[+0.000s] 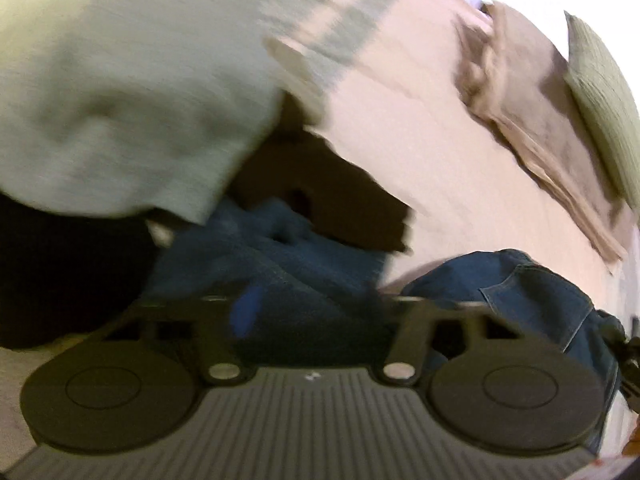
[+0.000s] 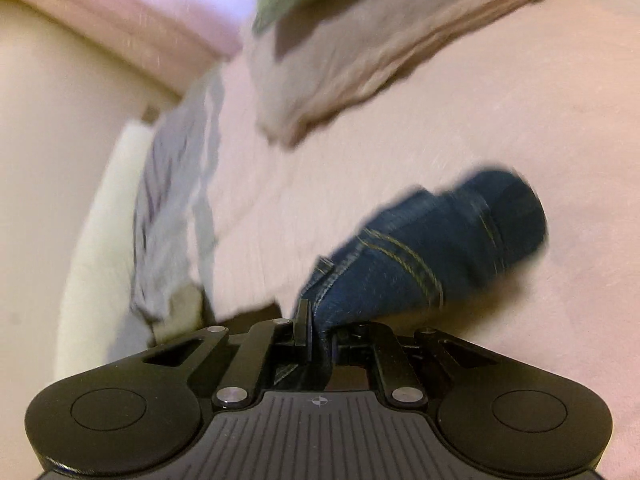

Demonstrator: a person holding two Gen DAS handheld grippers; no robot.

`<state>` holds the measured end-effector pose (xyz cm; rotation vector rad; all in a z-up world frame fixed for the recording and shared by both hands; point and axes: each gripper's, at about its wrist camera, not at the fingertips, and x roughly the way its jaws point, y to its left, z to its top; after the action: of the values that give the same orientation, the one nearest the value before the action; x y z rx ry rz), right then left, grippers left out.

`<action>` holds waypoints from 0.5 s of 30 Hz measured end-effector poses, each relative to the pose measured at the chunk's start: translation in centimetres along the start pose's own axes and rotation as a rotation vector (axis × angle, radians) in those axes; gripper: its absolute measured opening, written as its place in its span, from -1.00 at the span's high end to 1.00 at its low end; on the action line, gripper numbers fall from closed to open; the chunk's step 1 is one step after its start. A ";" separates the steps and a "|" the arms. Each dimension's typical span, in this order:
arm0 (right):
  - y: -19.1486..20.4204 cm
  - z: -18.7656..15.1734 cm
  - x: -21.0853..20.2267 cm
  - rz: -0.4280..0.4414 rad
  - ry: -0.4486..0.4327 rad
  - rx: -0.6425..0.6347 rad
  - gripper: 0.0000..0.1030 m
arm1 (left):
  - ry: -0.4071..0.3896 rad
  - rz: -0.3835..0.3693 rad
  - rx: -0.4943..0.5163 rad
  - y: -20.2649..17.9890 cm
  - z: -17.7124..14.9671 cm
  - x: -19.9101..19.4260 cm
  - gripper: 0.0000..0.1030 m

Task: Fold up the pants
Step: 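Close the right tool on a jeans leg while the left tool holds the jeans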

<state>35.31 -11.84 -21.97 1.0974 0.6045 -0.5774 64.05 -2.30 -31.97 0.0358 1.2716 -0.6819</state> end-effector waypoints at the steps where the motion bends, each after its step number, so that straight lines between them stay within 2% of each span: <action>1: -0.4 0.5 -1.3 0.012 -0.028 0.011 0.92 | 0.003 -0.027 -0.008 -0.8 -0.2 0.2 0.78; 5: -0.2 3.4 -6.8 0.068 -0.144 0.013 0.91 | -0.057 -0.052 0.036 -5.0 -1.5 -1.6 0.85; 9: 0.6 7.3 -14.4 0.175 -0.346 -0.009 0.91 | -0.147 -0.085 0.102 -10.4 -1.1 -4.9 1.00; 12: 1.5 9.8 -21.7 0.227 -0.500 -0.086 0.91 | -0.233 -0.156 0.166 -16.5 -1.2 -8.4 1.00; 15: 2.6 11.6 -29.7 0.263 -0.642 -0.218 0.91 | -0.312 -0.265 0.234 -23.1 -2.5 -12.1 1.00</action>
<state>18.15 -17.87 4.28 0.7106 -0.0379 -0.5776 49.08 -14.43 -14.29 -0.0474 0.8997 -1.0212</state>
